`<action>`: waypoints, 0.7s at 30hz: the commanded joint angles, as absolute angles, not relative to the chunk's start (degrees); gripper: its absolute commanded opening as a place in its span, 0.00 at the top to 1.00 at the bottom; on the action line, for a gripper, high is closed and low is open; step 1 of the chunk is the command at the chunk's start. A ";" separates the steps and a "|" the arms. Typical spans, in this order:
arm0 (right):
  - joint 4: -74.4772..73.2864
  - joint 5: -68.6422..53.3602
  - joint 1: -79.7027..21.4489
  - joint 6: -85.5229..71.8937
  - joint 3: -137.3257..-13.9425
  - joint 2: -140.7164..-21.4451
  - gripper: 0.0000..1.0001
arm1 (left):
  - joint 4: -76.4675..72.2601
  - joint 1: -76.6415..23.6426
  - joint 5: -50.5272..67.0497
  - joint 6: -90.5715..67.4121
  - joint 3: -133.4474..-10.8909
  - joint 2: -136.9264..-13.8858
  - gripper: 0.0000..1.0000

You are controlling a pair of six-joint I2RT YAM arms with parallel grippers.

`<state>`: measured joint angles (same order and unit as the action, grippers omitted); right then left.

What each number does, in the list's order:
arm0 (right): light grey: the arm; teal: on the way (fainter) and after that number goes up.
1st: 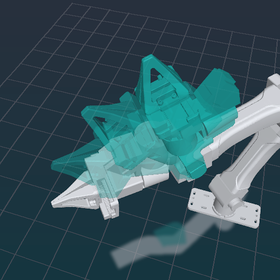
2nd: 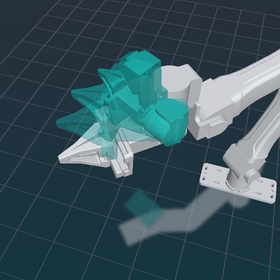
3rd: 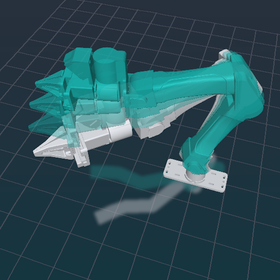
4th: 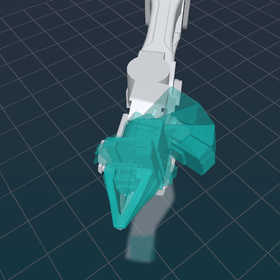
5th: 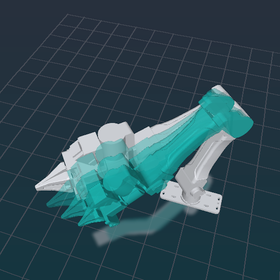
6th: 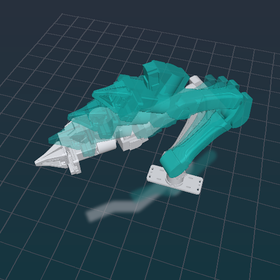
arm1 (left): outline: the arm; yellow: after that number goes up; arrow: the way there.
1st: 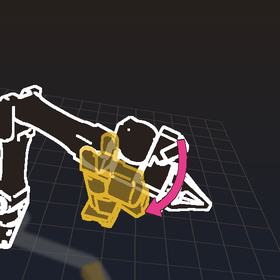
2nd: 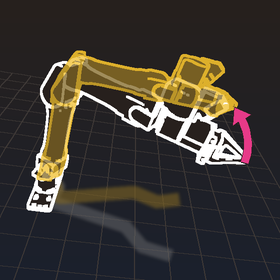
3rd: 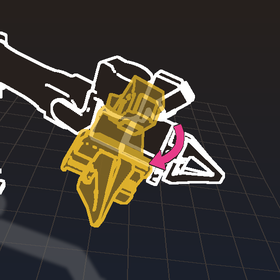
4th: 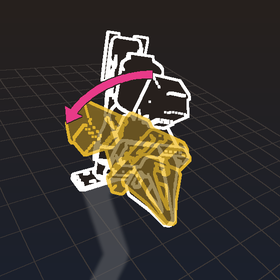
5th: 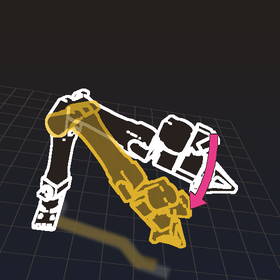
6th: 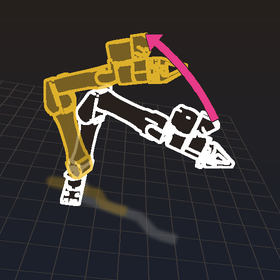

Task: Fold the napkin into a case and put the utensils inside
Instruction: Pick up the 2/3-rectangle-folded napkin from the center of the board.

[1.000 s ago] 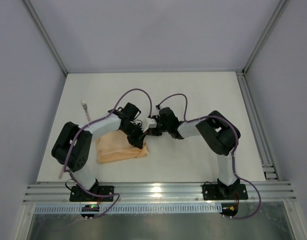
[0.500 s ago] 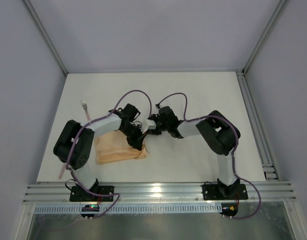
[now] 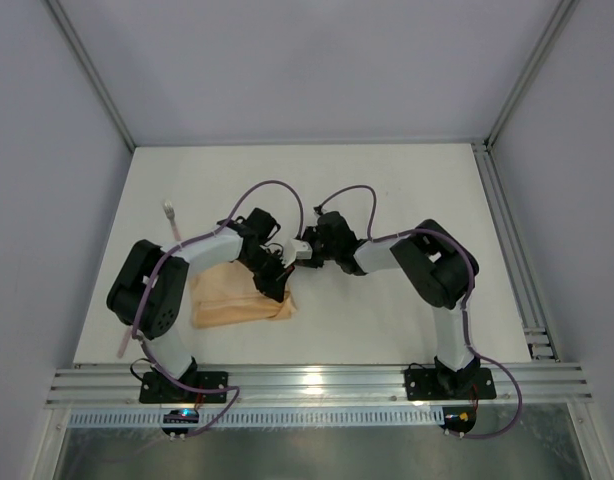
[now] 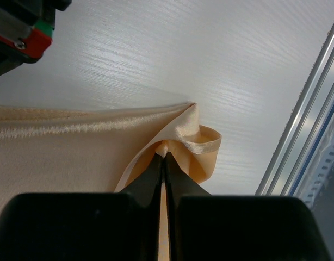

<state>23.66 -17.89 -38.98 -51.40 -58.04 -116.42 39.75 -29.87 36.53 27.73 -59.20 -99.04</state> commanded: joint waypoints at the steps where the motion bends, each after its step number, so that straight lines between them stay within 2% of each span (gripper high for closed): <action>1: 25.66 -17.93 -38.94 -51.24 -59.94 -116.46 0.97 | 40.25 -29.53 38.06 28.74 -58.89 -98.26 1.00; 4: 25.58 -18.28 -38.85 -51.15 -59.24 -115.75 0.97 | 39.99 -29.44 38.14 29.00 -58.62 -97.91 1.00; 7: 24.26 -18.02 -39.02 -50.89 -58.45 -115.75 0.85 | 40.25 -29.36 38.23 29.00 -58.62 -98.08 1.00; 9: 23.30 -17.23 -39.46 -50.63 -58.27 -115.93 0.83 | 40.25 -29.27 38.32 29.00 -58.71 -98.09 1.00; 21: 24.35 -16.52 -40.69 -52.12 -55.64 -116.63 0.86 | 40.87 -28.92 40.08 29.88 -58.36 -97.73 1.00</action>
<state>25.32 -18.09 -40.29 -52.27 -57.08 -116.42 40.18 -29.43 37.80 28.60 -58.92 -99.04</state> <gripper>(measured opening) 0.145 0.006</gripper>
